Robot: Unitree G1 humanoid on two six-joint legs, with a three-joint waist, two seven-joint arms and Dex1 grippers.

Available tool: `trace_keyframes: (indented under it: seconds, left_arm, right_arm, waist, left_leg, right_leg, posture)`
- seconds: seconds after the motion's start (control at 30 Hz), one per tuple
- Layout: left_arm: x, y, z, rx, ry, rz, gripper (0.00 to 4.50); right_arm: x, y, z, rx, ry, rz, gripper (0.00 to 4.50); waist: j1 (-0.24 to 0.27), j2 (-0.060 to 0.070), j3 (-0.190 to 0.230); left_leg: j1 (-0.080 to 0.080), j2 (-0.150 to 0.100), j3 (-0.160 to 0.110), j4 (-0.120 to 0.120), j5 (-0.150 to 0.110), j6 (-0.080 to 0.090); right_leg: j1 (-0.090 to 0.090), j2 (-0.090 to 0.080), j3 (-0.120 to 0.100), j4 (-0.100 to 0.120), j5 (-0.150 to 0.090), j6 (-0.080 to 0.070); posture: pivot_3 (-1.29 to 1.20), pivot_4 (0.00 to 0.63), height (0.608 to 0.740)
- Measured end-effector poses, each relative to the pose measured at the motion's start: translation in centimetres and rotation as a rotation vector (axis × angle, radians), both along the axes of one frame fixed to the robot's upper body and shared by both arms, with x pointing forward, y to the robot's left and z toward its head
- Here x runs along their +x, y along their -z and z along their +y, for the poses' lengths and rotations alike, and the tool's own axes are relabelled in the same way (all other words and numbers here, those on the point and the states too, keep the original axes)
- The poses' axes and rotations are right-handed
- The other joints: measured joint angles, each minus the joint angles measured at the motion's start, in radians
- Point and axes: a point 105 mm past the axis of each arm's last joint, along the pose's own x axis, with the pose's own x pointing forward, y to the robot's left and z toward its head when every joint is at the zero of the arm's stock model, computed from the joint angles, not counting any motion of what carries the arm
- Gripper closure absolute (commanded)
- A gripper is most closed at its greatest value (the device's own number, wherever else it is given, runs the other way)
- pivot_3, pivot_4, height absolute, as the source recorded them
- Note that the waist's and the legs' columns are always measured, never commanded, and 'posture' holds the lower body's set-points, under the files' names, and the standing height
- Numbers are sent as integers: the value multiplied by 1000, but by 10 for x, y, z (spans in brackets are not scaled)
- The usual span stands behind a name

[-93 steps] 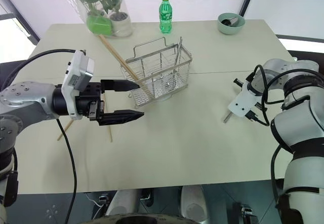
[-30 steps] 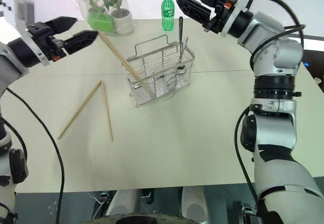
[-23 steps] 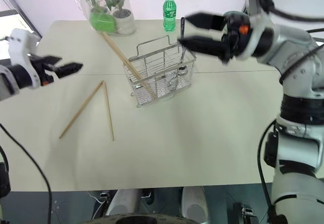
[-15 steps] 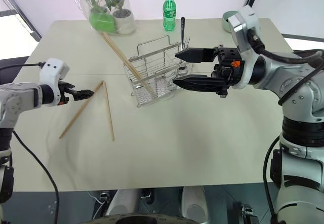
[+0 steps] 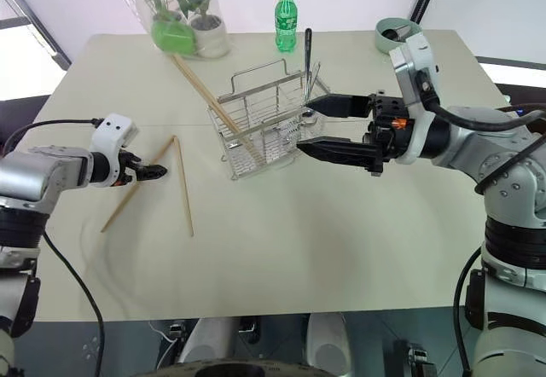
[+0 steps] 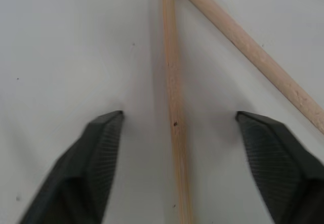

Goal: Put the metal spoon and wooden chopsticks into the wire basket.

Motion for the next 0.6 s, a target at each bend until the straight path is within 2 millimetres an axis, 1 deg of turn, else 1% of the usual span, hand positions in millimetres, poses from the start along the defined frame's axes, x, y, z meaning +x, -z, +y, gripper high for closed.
trace_keyframes:
  seconds: [0.1, 0.13, 0.17, 0.3, 0.4, 0.5, 0.53, 0.6]
  left_arm:
    - [5, -1, 1, -1, -13, -12, 3797]
    - [7, -1, 2, 0, -19, -15, 4404]
    - [8, -2, 3, -4, -25, -21, 4465]
    - [11, -2, 6, -16, -49, -34, 4465]
    - [14, -3, 12, -37, -98, -56, 4465]
    - [20, -7, 27, -53, -208, -115, 4465]
    - [23, -12, 30, -70, -243, -158, 4465]
    - [36, -37, 37, -160, -334, -315, 4465]
  right_arm:
    - [1, 0, 0, 0, 9, -3, 0]
    - [1, 0, -1, 0, 11, -3, 0]
    - [1, 0, -1, 0, 12, -4, 0]
    - [2, -1, -1, 3, 17, -14, 0]
    - [2, -2, -1, 4, 20, -16, 0]
    - [2, 0, -2, 5, 26, -10, 0]
    - [3, 1, -2, 5, 31, -6, 0]
    - [3, 1, -3, 6, 37, -5, 0]
  waist:
    - [-1, 0, 0]
    - [-2, 0, 0]
    - [-1, 0, 0]
    - [-2, 0, 0]
    - [-3, 0, 0]
    - [-3, -1, 0]
    - [-2, -1, 0]
    - [4, -2, 1]
  left_leg:
    - [1, 0, 0, 0, 0, 0]
    - [0, 0, 0, 0, 0, 0]
    - [0, 0, 0, 0, 0, 0]
    - [0, 0, 0, 0, 0, 0]
    - [0, 0, 0, 0, 0, 0]
    - [-2, 0, 0, 0, 0, 0]
    - [-3, 0, 0, 0, 0, 0]
    - [-6, 0, -2, 2, 0, 0]
  right_leg:
    - [1, 0, 0, -1, 0, 0]
    - [1, 0, 0, -1, 0, 0]
    - [1, 0, 0, -1, 0, 0]
    - [1, 0, 0, 0, 0, 0]
    - [1, 0, 0, 0, 0, 0]
    - [0, 0, 0, 0, 1, 2]
    - [-1, 0, -1, 0, 2, 3]
    - [-3, 0, -2, 0, 3, 5]
  posture:
    - [0, 150, 684]
    - [0, 150, 684]
    - [0, 150, 684]
    - [0, 150, 684]
    - [0, 150, 684]
    - [0, 150, 684]
    - [0, 150, 684]
    - [0, 150, 684]
